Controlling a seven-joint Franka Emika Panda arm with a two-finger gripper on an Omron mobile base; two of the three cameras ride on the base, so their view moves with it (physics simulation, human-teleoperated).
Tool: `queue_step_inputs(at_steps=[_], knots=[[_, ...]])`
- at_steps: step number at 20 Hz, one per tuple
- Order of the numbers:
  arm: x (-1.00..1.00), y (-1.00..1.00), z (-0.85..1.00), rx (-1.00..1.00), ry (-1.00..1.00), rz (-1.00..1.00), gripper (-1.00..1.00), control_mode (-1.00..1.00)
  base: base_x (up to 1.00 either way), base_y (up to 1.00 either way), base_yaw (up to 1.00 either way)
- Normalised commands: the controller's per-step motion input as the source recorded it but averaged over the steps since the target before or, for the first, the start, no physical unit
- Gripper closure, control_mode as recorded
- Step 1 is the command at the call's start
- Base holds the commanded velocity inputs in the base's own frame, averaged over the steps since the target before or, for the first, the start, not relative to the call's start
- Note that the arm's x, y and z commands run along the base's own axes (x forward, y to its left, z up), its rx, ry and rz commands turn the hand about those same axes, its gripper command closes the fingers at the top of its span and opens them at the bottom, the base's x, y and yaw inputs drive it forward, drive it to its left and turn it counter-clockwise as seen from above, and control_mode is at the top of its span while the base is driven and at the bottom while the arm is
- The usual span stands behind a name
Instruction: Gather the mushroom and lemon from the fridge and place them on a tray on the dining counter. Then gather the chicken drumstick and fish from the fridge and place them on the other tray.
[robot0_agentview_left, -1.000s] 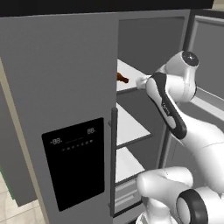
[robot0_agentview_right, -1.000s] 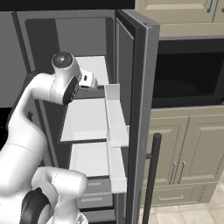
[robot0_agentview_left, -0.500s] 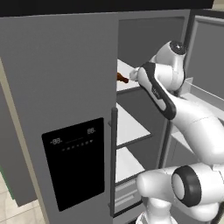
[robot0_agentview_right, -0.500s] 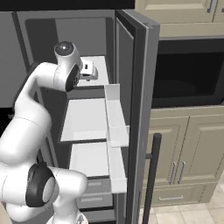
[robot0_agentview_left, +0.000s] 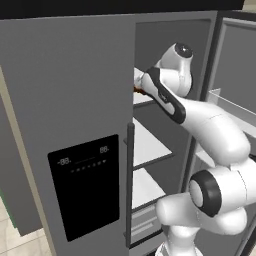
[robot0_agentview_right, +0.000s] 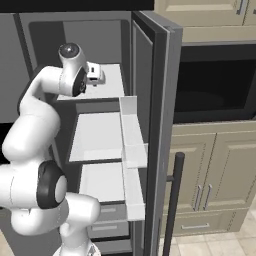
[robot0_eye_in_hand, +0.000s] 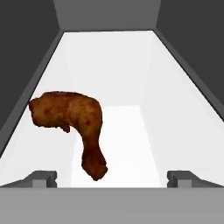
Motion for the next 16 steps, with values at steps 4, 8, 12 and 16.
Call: queue_step_inputs(at_steps=[4, 8, 12, 16], knots=[[0.53, 0.22, -0.05, 0.0, 0.0, 0.09, -1.0, -1.0, 0.0, 0.0, 0.0], [0.4, 0.07, -0.01, 0.0, 0.01, 0.07, -1.0, -1.0, 0.0, 0.0, 0.0], [0.44, 0.05, -0.04, 0.0, 0.0, 0.05, -1.0, -1.0, 0.0, 0.0, 0.0], [0.46, 0.07, -0.17, 0.0, 0.0, 0.06, -1.0, -1.0, 0.0, 0.0, 0.0]])
